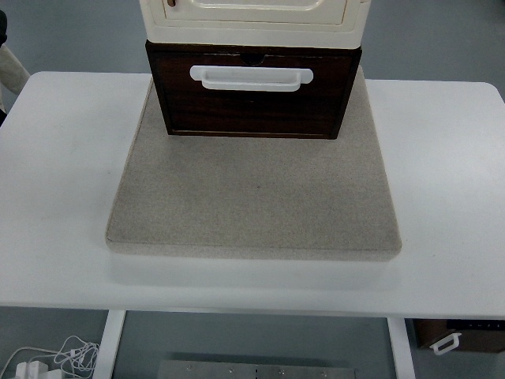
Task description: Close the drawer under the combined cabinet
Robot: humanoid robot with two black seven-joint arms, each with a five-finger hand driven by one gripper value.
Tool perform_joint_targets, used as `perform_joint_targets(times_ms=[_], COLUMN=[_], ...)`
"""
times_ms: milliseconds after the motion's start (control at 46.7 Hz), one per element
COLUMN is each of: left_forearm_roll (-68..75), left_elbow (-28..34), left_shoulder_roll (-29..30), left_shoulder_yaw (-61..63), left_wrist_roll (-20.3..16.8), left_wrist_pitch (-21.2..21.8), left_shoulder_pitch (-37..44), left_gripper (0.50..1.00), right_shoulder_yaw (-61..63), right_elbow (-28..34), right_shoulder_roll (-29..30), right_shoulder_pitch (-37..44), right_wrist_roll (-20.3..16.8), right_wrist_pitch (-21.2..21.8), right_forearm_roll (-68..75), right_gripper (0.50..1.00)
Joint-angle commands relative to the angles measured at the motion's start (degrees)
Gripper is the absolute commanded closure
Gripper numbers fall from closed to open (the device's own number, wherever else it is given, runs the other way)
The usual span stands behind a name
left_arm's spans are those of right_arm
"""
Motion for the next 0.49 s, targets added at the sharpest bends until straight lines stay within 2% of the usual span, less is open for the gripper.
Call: perform_joint_targets(times_ms=[0, 471], left_forearm_roll=[-0.1, -6.6], left_elbow=[3.8, 20.7], left_shoulder_roll=[0.0, -0.1], left_shoulder_yaw=[0.1, 0.9], left_wrist_roll=[0.0, 1.7], left_wrist_pitch=[0.0, -1.4], left_shoulder_pitch=[-0.4, 0.7], left_gripper=[0.5, 0.5], right_shoulder_yaw=[0.0, 0.0], right_elbow=[0.0, 0.0], right_shoulder_roll=[0.0, 0.0], right_shoulder_pitch=[0.0, 0.0], right_wrist_roll=[0.0, 0.0], right_wrist_pitch=[0.0, 0.0], right_forearm_roll=[0.0, 0.0], right_gripper=[0.548, 0.548])
